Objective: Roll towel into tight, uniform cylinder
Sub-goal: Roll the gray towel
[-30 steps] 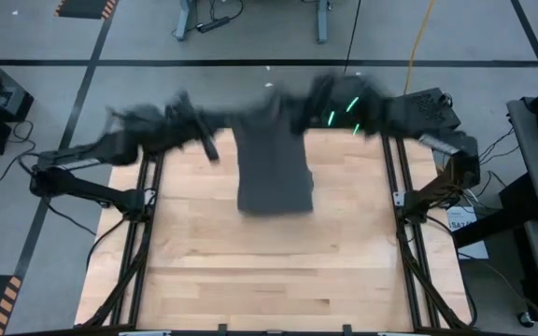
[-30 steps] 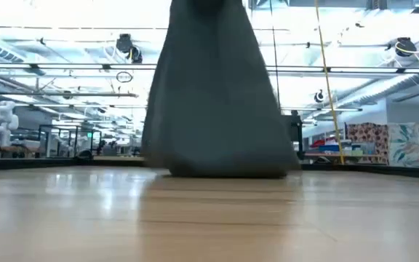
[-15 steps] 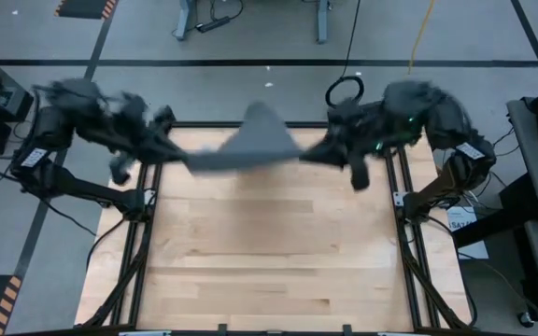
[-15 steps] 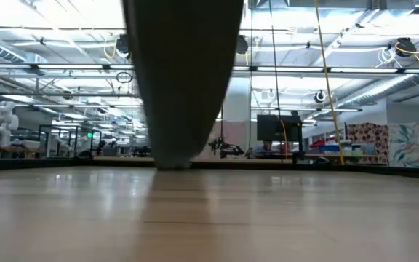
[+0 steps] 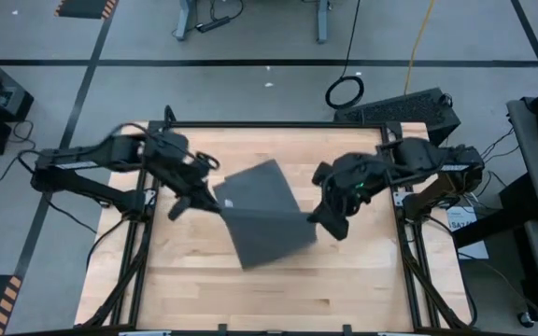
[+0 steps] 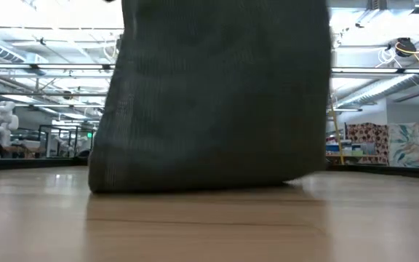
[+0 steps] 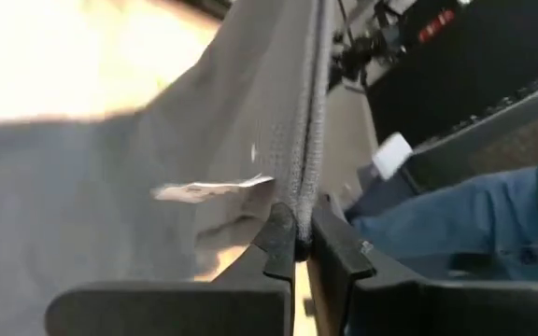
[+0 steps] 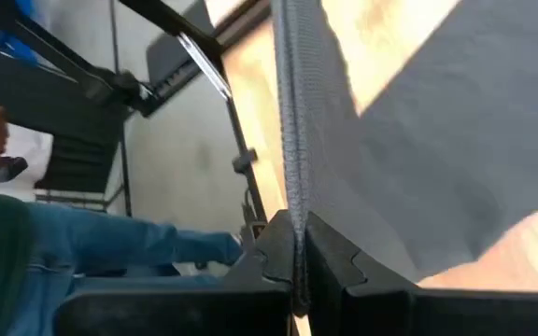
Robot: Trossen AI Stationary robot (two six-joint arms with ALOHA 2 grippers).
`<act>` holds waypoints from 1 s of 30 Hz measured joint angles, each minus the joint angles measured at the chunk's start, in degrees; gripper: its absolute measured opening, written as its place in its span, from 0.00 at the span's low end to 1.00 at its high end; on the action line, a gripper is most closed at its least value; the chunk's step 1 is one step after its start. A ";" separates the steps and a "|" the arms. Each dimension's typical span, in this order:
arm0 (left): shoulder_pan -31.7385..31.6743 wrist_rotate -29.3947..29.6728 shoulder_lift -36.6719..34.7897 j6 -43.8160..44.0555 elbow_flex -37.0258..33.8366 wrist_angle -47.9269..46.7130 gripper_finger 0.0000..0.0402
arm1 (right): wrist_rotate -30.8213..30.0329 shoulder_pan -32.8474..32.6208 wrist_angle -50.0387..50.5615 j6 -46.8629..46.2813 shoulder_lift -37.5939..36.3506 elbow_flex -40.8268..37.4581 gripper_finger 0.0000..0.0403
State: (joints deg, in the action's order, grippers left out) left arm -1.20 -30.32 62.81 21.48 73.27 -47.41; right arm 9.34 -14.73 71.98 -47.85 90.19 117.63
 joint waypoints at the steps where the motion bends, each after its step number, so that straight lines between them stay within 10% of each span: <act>1: 0.79 -0.48 -0.01 1.01 -1.78 1.16 0.04 | 0.09 -0.35 -0.67 -0.46 0.00 -1.15 0.00; 23: 19.45 10.54 -0.09 21.17 -17.40 16.36 0.04 | 13.38 -4.05 -23.78 -7.33 0.59 -30.04 0.00; 30: 15.70 26.83 -3.70 13.04 -14.25 13.58 0.04 | 6.54 -0.64 -25.39 -4.17 -2.02 -29.50 0.00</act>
State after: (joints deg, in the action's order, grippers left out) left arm 14.51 -3.49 59.10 34.52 59.02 -33.83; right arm 15.89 -15.38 46.59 -52.01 88.18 88.13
